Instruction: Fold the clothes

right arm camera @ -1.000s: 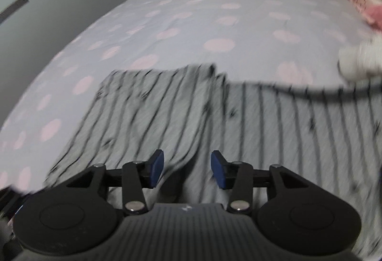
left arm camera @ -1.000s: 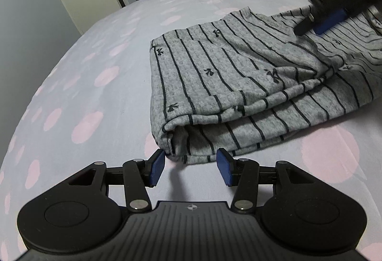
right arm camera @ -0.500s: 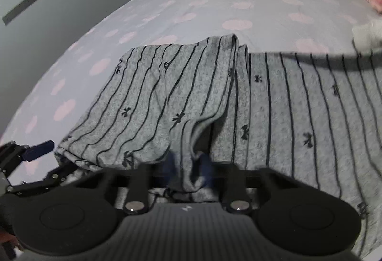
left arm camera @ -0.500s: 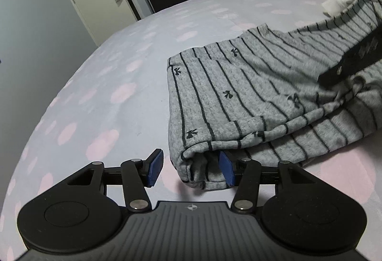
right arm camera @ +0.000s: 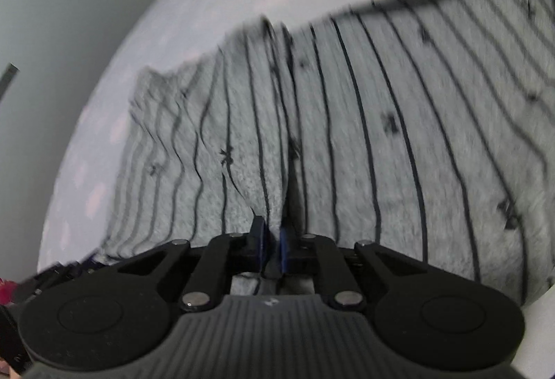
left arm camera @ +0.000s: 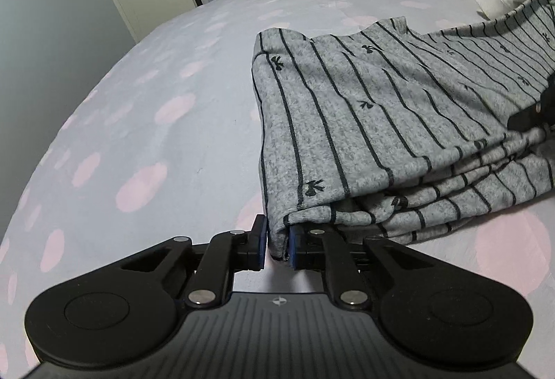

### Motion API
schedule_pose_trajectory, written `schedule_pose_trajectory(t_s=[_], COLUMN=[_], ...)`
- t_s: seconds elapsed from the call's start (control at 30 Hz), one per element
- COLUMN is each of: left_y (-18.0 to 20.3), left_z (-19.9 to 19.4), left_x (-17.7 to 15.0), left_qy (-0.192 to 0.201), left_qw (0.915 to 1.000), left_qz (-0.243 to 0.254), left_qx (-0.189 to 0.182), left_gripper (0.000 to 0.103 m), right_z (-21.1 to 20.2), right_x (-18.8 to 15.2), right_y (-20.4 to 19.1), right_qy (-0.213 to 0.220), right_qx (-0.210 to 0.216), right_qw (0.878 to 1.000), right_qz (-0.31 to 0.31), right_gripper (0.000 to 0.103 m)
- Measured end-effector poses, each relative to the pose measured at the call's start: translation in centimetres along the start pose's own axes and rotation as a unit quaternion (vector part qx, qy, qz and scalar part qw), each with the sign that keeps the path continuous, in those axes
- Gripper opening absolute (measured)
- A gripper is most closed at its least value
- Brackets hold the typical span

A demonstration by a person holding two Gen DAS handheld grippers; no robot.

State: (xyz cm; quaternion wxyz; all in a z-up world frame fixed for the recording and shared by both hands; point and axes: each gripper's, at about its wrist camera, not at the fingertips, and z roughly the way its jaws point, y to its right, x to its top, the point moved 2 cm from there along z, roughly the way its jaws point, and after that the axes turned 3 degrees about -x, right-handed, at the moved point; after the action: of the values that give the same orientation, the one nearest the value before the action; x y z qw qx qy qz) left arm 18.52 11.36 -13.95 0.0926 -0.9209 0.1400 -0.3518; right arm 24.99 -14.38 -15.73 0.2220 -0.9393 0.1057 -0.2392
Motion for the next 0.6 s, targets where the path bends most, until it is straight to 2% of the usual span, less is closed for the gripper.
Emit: schedule_pose_trajectory(t_s=[0.03,0.1,0.13,0.2,0.3,0.37,0.4,0.6], left_y=[0.0,-0.2,-0.3,-0.4,-0.3,-0.3,-0.3,-0.4], left_z=[0.1,0.4,0.5,0.6,0.7,0.7,0.8,0.8], left_x=[-0.1,-0.2,-0.2,-0.3,-0.3,-0.4,-0.5,-0.5], left_qy=[-0.003,-0.009,-0.011,-0.014,-0.016,-0.016,-0.016,-0.017], left_qw=[1.0000,0.9999,0.9998,0.9997,0.9996,0.9996,0.9997,0.9997], left_qz=[0.001,-0.010,-0.015,-0.019,-0.021,-0.021,-0.020,-0.019], left_qx=[0.002,-0.001,-0.003,-0.005,-0.005,-0.005,-0.005,-0.003], left_gripper=[0.010,0.010,0.010,0.010,0.010,0.010,0.010,0.010], right_z=[-0.2,-1.2,-1.9,-3.1,-2.9,-1.8,-1.2,2.4], right_x=[0.1,0.4,0.6,1.1,2.5,3.9,4.6,7.1], right_y=[0.1,0.2,0.2,0.4,0.9,1.2,1.2,0.5], right_qy=[0.005,0.029,0.049,0.086,0.107,0.110,0.108,0.081], right_qx=[0.001,-0.015,-0.033,-0.048,-0.011,-0.007,-0.013,-0.005], right_qw=[1.000,0.999,0.998,0.995,0.994,0.994,0.994,0.996], right_qz=[0.004,0.003,-0.001,-0.008,-0.003,-0.011,-0.018,-0.028], right_gripper=[0.013,0.031,0.044,0.045,0.048,0.059,0.061,0.060])
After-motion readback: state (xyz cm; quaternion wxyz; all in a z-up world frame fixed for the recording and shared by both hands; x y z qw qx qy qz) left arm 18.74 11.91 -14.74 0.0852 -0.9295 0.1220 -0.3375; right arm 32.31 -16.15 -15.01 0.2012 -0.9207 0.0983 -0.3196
